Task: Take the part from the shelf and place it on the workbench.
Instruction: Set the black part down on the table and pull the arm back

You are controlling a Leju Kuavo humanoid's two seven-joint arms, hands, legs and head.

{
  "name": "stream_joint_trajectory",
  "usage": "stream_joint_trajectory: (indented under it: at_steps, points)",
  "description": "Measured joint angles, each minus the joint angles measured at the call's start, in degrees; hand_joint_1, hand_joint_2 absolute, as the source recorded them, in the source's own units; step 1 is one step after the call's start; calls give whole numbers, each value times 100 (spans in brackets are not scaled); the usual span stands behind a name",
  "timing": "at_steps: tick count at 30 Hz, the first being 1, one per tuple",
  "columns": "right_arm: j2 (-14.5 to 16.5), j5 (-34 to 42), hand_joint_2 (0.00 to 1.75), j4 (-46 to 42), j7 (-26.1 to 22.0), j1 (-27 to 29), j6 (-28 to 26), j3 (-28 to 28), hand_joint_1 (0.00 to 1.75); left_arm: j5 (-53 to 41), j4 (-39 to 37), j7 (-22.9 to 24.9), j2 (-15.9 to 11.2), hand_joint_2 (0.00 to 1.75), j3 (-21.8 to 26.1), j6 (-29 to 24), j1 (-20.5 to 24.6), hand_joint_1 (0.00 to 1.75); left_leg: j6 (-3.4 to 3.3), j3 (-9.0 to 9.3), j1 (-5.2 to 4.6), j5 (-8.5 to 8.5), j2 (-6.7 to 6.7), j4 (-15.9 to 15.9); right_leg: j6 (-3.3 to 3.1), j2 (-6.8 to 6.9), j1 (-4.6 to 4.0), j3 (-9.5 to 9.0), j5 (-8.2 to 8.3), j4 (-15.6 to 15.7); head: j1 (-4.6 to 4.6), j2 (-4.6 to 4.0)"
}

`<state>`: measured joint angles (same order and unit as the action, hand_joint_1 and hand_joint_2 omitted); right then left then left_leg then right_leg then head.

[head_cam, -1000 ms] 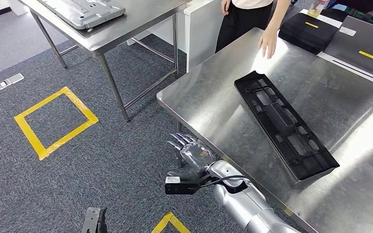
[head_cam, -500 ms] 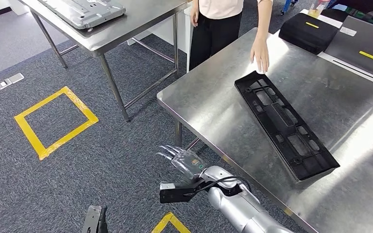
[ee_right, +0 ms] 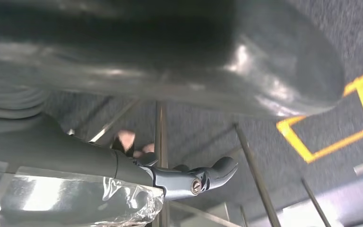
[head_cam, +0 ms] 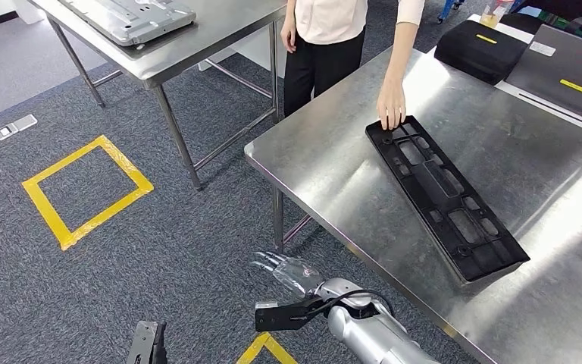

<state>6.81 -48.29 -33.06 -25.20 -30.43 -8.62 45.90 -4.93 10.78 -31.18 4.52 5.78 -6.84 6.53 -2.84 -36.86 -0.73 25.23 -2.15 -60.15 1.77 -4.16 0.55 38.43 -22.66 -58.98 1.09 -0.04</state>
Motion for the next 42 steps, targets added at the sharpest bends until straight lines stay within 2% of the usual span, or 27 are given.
stream_joint_trajectory:
  at_steps: [8, 15, 22, 29, 35, 38, 42]
  points:
    - [-11, 631, 0, 628, 103, 140, 535, -154, 0, -133, 0, 99, 12, 0, 67, -1, 11, 0, 0, 0, -1, 0, 0, 0, 0, 0, 0, 1, 0, 0, 0, 0]
    - [-141, 1039, 0, 949, 107, 269, 571, -495, 0, -176, 0, 105, 15, 0, 147, -22, 15, 0, 0, -1, -2, 1, -2, 0, 0, 1, 0, 1, 0, 2, 0, 0]
    - [-481, 1573, 0, 1048, -46, 584, 551, -1094, 0, -178, 0, 80, 13, 0, 278, -40, 5, 0, 0, -3, -2, 4, -2, 0, 0, 1, 1, 0, 0, 2, -1, 0]
    - [-567, 1650, 0, 1066, -64, 666, 509, -1230, 0, -178, 0, 75, 13, 0, 300, -45, 4, 0, 2, -3, -2, 6, -1, 0, 0, 0, 1, 2, 0, 3, 0, 0]
    - [-1030, 2366, 0, 1158, -131, 1280, 176, -2226, 0, -178, 0, 38, 11, 0, 436, -104, -49, 0, 11, -8, -1, 16, -1, 0, -2, -1, 1, 3, -1, 4, 0, 0]
    - [-1061, 2482, 0, 1192, -8, 1352, 161, -2396, 0, -182, 0, 27, 15, 0, 442, -103, -47, 0, 12, -4, -1, 18, 0, 0, -2, -3, 1, 7, -1, 6, 1, 0]
    - [-1088, 2967, 0, 1353, 441, 1532, 87, -2879, 0, -269, 0, -14, 15, 0, 461, -110, -59, 0, 12, -4, 0, 17, -11, 0, -3, 4, 1, 6, -4, 7, 0, 0]
